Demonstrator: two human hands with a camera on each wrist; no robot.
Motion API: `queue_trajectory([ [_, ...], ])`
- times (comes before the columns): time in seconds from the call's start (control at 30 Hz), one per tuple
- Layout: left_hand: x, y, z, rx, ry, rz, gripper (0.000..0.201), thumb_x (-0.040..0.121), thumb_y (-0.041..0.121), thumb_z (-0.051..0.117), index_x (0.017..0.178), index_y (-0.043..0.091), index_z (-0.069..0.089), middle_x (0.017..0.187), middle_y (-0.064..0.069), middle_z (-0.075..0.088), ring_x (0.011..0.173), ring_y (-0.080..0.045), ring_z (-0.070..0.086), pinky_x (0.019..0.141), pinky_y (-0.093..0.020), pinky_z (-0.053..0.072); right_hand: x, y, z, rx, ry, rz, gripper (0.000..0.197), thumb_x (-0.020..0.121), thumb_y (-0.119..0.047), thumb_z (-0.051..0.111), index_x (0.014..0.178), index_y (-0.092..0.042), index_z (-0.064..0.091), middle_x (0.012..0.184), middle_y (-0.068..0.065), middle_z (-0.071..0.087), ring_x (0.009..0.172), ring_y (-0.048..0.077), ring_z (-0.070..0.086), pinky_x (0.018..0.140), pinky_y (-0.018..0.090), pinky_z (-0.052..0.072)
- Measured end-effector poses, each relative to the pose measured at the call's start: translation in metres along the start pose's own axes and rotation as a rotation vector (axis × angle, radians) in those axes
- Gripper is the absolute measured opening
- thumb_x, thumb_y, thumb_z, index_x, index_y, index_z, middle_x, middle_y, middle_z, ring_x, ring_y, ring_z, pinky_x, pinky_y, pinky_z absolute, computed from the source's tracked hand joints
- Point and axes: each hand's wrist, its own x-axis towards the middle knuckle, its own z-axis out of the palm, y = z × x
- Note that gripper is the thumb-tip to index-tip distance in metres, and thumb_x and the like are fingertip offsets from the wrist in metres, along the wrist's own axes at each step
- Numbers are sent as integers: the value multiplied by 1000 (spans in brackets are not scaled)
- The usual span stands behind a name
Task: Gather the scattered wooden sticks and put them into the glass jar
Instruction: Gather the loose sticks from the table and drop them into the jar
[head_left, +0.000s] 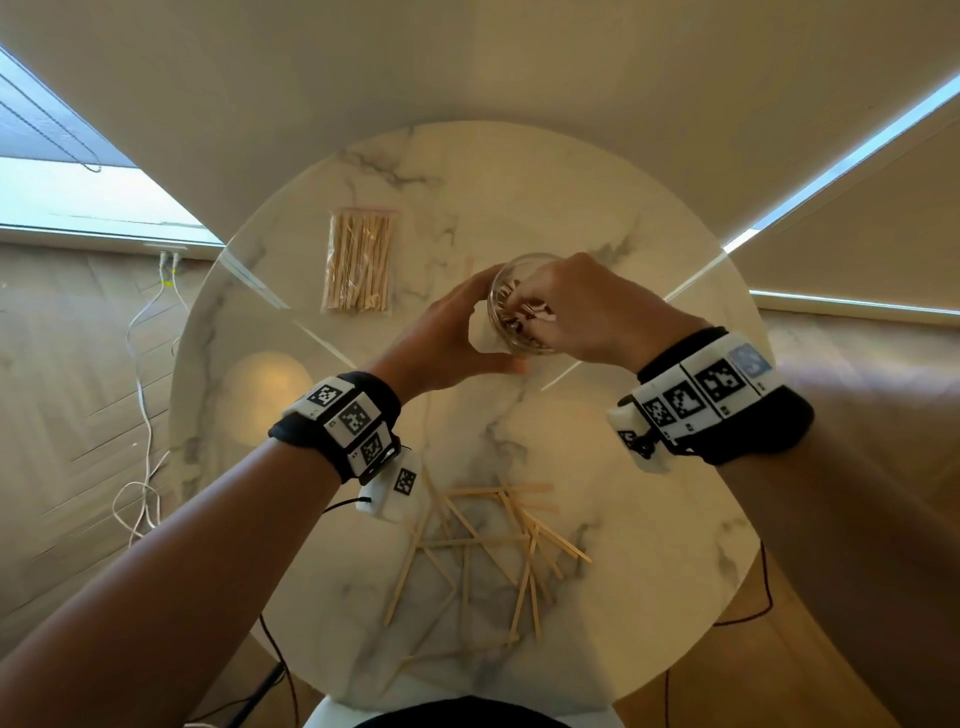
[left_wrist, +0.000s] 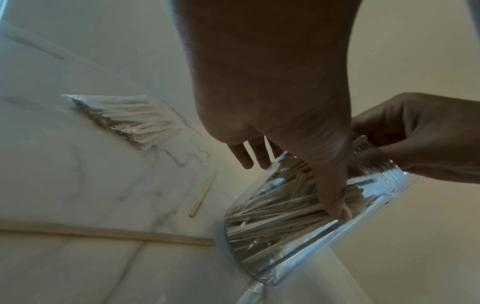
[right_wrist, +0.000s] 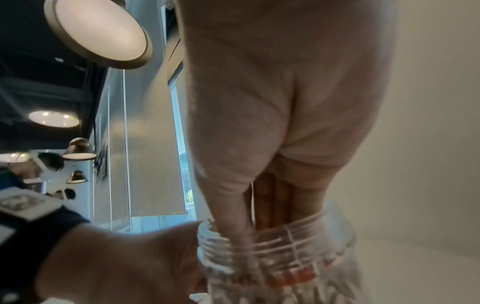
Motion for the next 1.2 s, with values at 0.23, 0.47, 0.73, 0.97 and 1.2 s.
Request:
queue_trajectory([
  [0.23, -37, -46, 10, 392, -62, -99, 70, 95, 26, 72, 157, 16, 42, 163, -7, 40, 149, -32, 38, 122, -53, 34, -71, -29, 5, 291, 449, -127, 19, 95, -9, 66, 114, -11, 71, 112, -7, 70, 98, 0, 61, 84, 13, 48],
  [0.47, -104, -57, 33, 537, -177, -130, 65, 96, 25, 63, 157, 20, 42, 164, 4, 38, 152, -25, 30, 122, -46, 29, -160, -27, 151, 259, 1, 329, 30, 89, -35, 63, 116, -22, 61, 112, -7, 54, 95, 13, 56, 81, 31, 49],
  [0.73, -186, -40, 75, 482, -88, -33, 51, 89, 44, 51, 130, 18, 66, 134, -3, 61, 115, -35, 59, 94, -52, 54, -177, -70, 244, 217, 64, 587, 46, 83, -35, 71, 110, -2, 54, 113, 21, 52, 100, 42, 53, 88, 53, 48],
  [0.97, -177, -41, 67, 400, -145, -46, 58, 82, 45, 45, 129, 16, 62, 126, -10, 57, 107, -37, 63, 86, -53, 59, -157, -79, 223, 383, 149, 521, 30, 93, -39, 65, 108, -14, 63, 109, 5, 58, 96, 26, 59, 84, 40, 50],
  [1.2, -235, -44, 52, 633, -382, -71, 89, 74, 58, 72, 152, 31, 39, 142, -3, 41, 124, -31, 50, 104, -44, 47, -204, -103, 261, 9, -166, 39, 40, 71, -25, 76, 108, -15, 63, 108, 8, 58, 87, 28, 60, 59, 36, 50],
])
